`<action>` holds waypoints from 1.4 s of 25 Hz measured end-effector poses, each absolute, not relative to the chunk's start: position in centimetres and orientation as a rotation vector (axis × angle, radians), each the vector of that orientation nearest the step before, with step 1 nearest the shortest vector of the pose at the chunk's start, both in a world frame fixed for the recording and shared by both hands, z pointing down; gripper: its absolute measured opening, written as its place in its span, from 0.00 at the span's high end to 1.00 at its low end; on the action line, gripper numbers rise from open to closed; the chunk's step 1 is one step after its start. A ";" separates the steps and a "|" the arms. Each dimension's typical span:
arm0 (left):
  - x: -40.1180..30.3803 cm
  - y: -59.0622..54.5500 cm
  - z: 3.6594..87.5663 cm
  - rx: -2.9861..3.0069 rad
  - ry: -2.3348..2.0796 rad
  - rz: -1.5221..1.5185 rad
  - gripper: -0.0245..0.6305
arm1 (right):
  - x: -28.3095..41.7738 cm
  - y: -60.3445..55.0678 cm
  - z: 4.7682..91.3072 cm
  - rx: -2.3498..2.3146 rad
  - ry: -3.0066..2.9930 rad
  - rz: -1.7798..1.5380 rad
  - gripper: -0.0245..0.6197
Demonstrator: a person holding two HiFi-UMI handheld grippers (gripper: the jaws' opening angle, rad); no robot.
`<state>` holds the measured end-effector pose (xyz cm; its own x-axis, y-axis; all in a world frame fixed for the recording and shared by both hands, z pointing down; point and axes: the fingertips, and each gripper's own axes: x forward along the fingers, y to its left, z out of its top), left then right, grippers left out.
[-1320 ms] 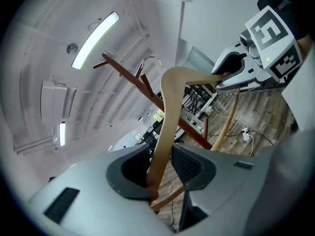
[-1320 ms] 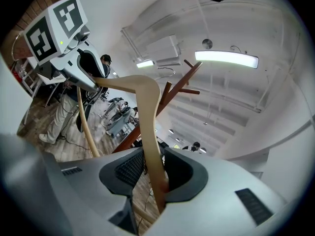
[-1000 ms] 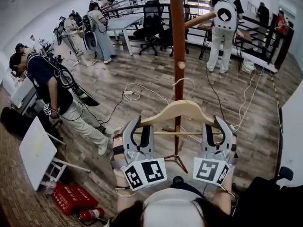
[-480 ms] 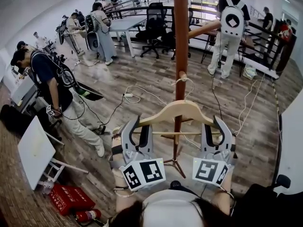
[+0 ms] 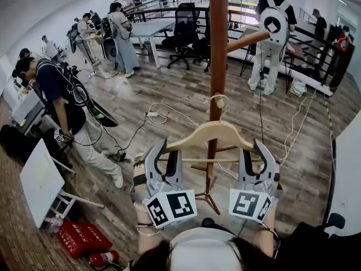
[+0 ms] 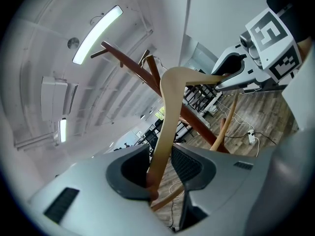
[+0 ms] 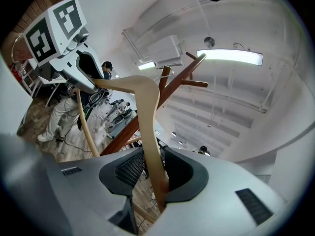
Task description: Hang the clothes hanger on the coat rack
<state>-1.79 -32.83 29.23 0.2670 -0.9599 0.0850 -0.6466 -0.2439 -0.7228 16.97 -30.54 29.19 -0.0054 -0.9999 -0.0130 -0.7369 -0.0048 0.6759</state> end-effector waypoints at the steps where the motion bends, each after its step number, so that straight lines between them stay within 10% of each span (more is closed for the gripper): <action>1: -1.7 -33.0 29.4 -1.979 1.446 -0.725 0.75 | 17.0 -30.7 29.4 1.789 -1.794 -0.704 0.75; 35: -1.0 -37.1 33.4 -2.040 1.444 -0.796 0.75 | 17.8 -35.2 34.0 1.723 -1.809 -0.599 0.75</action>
